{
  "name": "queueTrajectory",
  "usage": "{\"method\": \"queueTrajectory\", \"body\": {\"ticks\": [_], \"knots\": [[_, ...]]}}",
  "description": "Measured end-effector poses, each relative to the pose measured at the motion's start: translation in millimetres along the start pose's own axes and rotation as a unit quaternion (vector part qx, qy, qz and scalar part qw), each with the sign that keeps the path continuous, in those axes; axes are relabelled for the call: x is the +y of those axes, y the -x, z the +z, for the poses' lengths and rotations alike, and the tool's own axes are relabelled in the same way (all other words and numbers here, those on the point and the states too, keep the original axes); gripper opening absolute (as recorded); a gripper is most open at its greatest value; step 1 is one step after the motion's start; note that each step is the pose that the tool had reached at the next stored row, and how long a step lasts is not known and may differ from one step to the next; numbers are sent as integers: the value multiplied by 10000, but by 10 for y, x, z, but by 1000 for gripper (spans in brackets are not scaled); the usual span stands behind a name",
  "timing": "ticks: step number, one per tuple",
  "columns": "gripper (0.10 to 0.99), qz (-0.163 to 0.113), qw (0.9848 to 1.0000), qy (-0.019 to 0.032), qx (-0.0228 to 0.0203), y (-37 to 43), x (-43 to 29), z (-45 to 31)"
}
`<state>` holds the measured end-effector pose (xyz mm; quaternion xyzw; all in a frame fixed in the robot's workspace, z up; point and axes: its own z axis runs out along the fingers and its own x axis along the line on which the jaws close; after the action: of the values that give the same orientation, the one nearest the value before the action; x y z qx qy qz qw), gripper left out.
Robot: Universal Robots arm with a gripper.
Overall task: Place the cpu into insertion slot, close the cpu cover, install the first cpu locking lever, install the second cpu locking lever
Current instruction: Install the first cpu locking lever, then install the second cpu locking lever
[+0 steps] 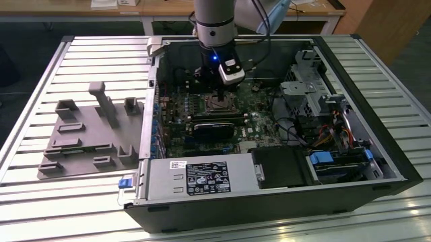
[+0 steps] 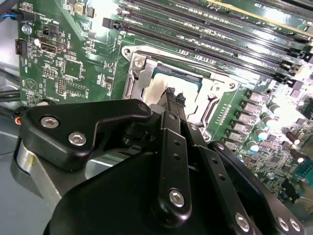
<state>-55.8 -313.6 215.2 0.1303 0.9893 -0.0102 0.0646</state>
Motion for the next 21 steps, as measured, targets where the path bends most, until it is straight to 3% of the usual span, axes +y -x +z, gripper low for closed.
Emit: {"method": "queueTrajectory", "body": {"ticks": [11,21], "knots": [[102,0,10000,0,0,24,0,-179],[102,1,10000,7,2,24,0,-185]]}}
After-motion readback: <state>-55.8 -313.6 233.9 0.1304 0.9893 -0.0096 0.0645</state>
